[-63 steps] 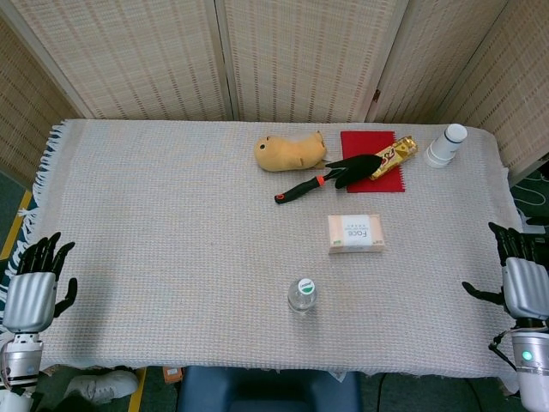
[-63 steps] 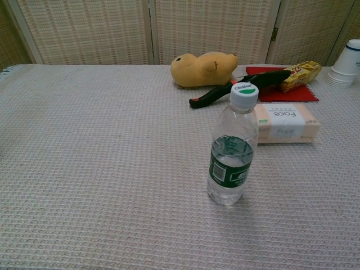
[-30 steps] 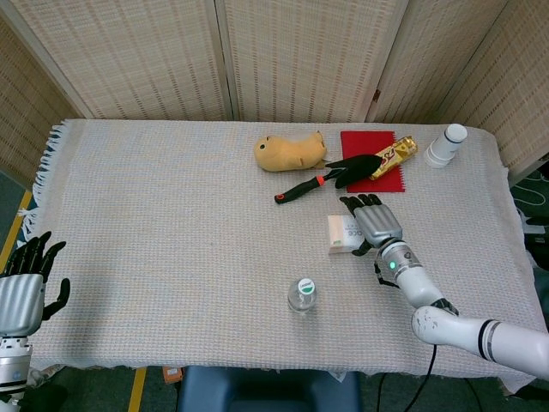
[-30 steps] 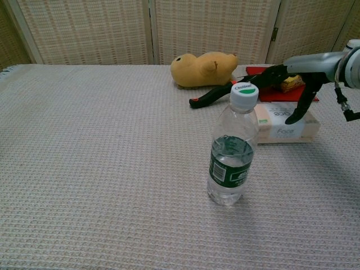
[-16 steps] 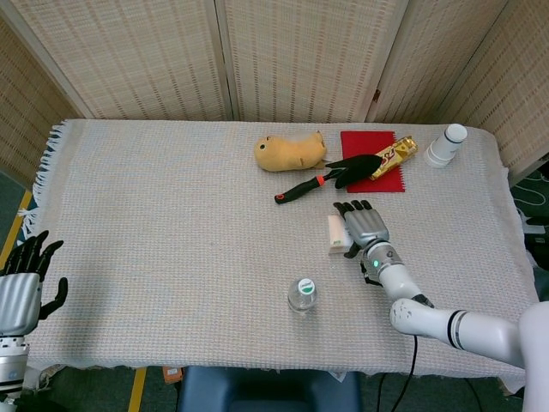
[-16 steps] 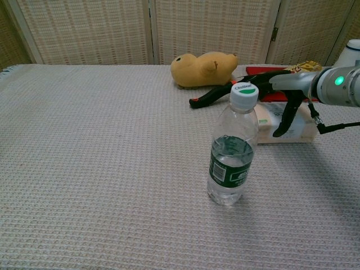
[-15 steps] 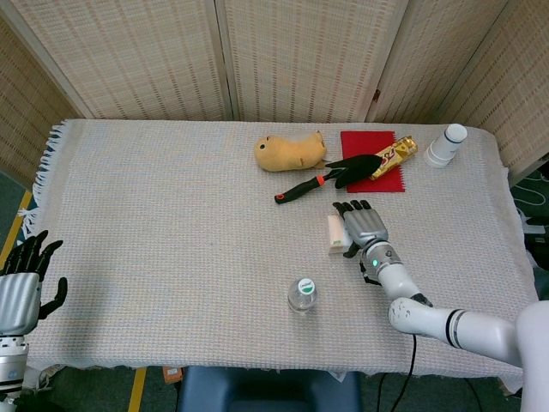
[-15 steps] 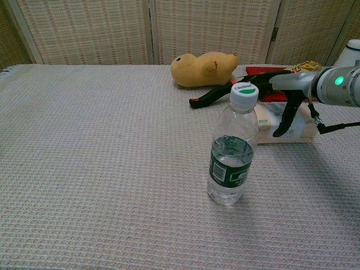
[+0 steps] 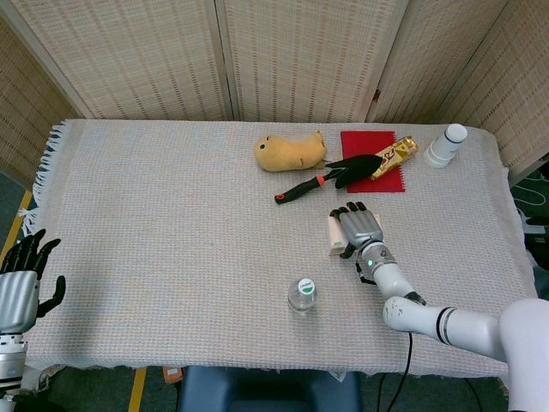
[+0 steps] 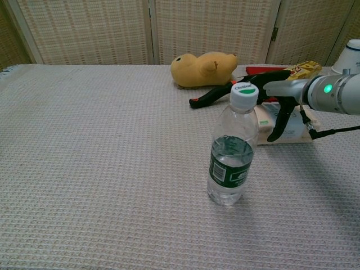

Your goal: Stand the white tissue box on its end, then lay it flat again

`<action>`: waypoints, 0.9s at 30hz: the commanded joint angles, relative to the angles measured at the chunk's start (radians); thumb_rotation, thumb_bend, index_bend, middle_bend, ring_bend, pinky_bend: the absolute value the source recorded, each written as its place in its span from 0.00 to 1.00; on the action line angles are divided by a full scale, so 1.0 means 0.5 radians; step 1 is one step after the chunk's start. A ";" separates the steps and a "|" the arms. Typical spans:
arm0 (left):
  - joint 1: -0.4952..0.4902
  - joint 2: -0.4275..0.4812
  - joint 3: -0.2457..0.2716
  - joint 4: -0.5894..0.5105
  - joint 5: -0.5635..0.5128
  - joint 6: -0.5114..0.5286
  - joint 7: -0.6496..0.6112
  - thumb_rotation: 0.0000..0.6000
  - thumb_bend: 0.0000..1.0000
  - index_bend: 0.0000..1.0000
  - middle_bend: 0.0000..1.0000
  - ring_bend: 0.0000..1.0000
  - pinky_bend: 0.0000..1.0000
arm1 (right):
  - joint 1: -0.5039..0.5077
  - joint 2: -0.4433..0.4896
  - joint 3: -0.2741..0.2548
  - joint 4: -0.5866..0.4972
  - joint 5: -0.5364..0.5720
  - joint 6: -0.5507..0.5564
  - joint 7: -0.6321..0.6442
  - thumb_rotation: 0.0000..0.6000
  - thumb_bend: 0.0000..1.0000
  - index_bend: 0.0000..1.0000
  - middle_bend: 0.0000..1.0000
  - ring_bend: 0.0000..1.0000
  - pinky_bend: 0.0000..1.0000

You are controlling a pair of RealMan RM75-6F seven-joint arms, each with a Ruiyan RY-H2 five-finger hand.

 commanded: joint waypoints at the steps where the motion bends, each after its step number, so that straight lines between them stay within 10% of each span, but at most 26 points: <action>1: -0.001 0.001 -0.001 0.000 -0.004 -0.003 -0.001 1.00 0.48 0.16 0.00 0.00 0.09 | 0.001 -0.005 -0.010 0.007 -0.003 0.004 0.002 1.00 0.00 0.33 0.28 0.17 0.00; 16: 0.000 -0.002 0.001 0.005 0.000 -0.001 -0.001 1.00 0.48 0.16 0.00 0.00 0.09 | -0.051 -0.037 0.023 0.027 -0.189 0.128 0.116 1.00 0.03 0.48 0.42 0.29 0.00; 23: 0.005 0.003 0.003 -0.003 0.005 0.006 -0.005 1.00 0.48 0.16 0.00 0.00 0.09 | -0.562 -0.112 0.363 0.008 -1.221 0.471 1.947 1.00 0.03 0.48 0.43 0.34 0.00; 27: 0.005 0.003 0.009 -0.007 0.013 0.005 0.001 1.00 0.48 0.16 0.00 0.00 0.09 | -0.714 -0.167 0.323 0.303 -1.696 0.553 3.139 1.00 0.04 0.48 0.43 0.35 0.00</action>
